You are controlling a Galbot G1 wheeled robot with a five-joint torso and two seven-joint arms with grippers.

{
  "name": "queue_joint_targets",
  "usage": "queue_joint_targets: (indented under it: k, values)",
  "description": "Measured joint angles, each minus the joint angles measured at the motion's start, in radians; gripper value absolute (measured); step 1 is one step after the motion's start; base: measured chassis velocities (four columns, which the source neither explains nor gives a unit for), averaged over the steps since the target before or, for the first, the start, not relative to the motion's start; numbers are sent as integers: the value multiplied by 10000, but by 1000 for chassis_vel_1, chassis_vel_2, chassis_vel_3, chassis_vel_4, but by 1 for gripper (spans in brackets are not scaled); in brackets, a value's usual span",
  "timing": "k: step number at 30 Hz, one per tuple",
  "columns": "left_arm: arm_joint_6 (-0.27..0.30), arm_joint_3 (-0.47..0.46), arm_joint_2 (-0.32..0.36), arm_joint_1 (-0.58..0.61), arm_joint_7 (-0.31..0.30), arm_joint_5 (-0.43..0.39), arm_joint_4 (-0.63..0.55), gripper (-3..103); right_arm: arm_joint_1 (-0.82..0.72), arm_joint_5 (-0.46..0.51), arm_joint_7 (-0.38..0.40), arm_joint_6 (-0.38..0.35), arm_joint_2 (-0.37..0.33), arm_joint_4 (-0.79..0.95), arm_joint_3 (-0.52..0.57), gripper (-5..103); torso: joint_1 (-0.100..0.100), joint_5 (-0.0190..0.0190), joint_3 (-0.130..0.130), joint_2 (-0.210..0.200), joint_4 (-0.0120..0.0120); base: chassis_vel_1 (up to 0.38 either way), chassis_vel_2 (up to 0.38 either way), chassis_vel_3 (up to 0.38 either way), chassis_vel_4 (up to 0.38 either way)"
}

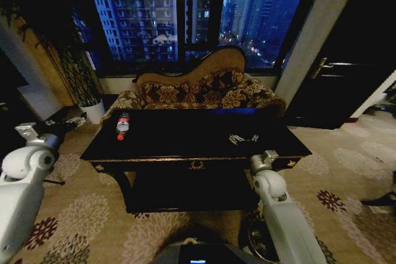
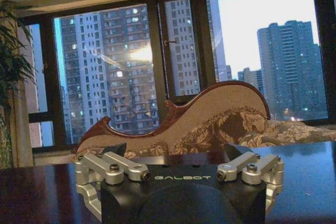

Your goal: Move to the front of the table and place the trash on the table into the trash bin.

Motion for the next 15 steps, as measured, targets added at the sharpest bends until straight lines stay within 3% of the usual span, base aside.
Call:
queue_joint_targets:
  k: [3,7,11,15]
  values:
    - [390,934,-183,-736,-612,-213,-81,100,-12,100,0,0,-152,-33,84,100,0,1,0,0,-2,0,0,0,0]
    - [795,1360,-253,-952,-954,-354,-362,100,1,153,0,3,-229,-107,122,100,0,4,0,0,-2,0,0,0,0]
    - [1491,2397,-314,-1322,-2059,-690,-700,100,122,236,0,21,-279,-260,144,100,0,3,0,0,1,0,0,0,0]
    - [1786,2750,-346,-1494,-2400,-887,-698,100,148,247,0,46,-255,-329,143,100,0,1,0,0,0,0,0,0,0]
